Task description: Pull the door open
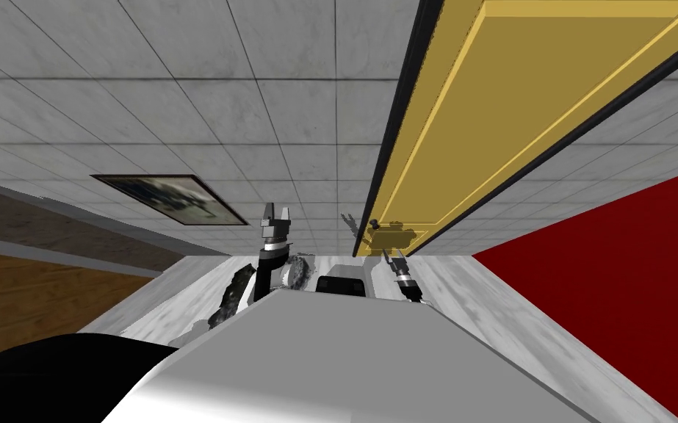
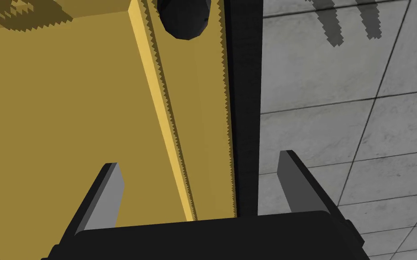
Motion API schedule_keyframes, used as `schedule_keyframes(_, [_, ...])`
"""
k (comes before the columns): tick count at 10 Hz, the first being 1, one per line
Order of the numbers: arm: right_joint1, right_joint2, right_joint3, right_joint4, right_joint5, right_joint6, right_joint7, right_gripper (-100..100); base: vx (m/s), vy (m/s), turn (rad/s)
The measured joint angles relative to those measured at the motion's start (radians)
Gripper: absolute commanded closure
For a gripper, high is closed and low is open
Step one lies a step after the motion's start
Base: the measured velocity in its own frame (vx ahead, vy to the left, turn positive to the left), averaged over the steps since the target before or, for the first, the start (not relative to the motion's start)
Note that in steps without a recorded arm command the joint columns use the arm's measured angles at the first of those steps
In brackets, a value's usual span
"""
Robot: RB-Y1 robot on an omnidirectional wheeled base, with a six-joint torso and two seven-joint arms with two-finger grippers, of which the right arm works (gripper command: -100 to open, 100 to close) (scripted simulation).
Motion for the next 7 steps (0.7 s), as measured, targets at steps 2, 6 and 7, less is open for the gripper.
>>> schedule_keyframes(2, [-0.008,-0.001,-0.011,0.049,0.016,-0.015,0.035,-100,0.189,0.026,-0.013])
schedule_keyframes(6, [-0.014,-0.005,-0.026,0.111,0.037,-0.034,0.08,-100,0.135,0.005,-0.004])
schedule_keyframes(7, [-0.015,-0.006,-0.027,0.113,0.038,-0.036,0.082,-100,0.048,0.003,0.005])
